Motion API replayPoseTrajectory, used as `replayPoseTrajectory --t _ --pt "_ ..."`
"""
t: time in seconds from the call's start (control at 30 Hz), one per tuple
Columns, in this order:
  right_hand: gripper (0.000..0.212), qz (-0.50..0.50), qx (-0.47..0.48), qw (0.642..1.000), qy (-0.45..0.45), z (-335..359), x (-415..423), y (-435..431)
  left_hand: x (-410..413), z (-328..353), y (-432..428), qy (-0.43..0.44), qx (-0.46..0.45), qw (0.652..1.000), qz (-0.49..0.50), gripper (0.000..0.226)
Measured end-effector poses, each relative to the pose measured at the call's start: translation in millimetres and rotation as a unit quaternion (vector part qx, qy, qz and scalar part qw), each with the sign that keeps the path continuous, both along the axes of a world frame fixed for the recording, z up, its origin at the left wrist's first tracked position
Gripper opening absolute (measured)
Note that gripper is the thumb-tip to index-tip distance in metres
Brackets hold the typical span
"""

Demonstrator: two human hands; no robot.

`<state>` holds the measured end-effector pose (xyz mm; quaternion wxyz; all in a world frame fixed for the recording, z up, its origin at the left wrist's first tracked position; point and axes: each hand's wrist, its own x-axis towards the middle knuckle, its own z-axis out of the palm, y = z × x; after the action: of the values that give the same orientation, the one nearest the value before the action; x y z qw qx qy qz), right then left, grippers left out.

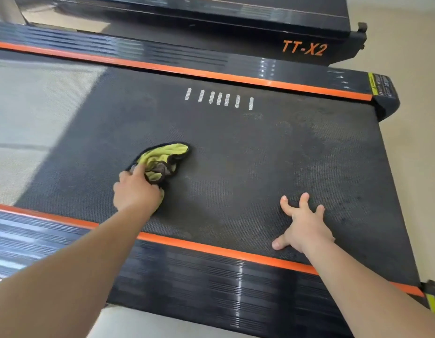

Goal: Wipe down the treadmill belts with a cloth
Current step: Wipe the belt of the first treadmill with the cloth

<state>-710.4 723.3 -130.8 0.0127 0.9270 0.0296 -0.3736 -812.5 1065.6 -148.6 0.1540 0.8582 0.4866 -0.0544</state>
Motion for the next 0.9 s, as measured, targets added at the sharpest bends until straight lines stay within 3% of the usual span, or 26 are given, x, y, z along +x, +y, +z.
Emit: replayPoseTrajectory --t 0.07,0.13,0.23,0.3,0.37,0.47,0.57,0.67,0.8,0.9 --pt "0.132 -0.001 -0.001 1.000 0.000 0 0 1 9 -2 -45 -0.018 -0.017 0.999 -0.021 0.049" --pt "0.132 0.001 -0.001 1.000 0.002 2 0 1 12 -3 -105 -0.035 -0.049 0.991 -0.122 0.049" --pt "0.132 -0.006 0.003 1.000 0.006 3 -2 0 -4 2 -172 -0.027 -0.096 0.929 -0.356 0.058" --pt "0.132 0.000 0.002 1.000 0.006 4 -2 0 -2 5 -155 -0.023 -0.090 0.892 -0.442 0.064" --pt "0.132 0.008 0.001 1.000 0.004 4 -2 0 5 2 -112 -0.002 -0.022 0.912 -0.409 0.066" --pt "0.133 0.009 -0.002 1.000 0.008 3 0 0 8 -4 -45 -0.009 0.003 0.979 -0.205 0.061" --pt "0.136 0.007 -0.011 1.000 0.017 1 4 3 3 -3 -63 -0.010 -0.003 0.994 -0.113 0.056" --pt "0.137 0.007 -0.018 1.000 0.020 -5 7 6 -2 0 -135 -0.017 -0.022 0.984 -0.175 0.054" --pt "0.135 0.009 -0.009 1.000 0.020 -9 5 3 -1 6 -176 0.026 -0.059 0.898 -0.436 0.060" --pt "0.134 0.034 0.007 0.999 0.007 -10 3 -7 21 3 -130 0.026 -0.029 0.900 -0.435 0.065"
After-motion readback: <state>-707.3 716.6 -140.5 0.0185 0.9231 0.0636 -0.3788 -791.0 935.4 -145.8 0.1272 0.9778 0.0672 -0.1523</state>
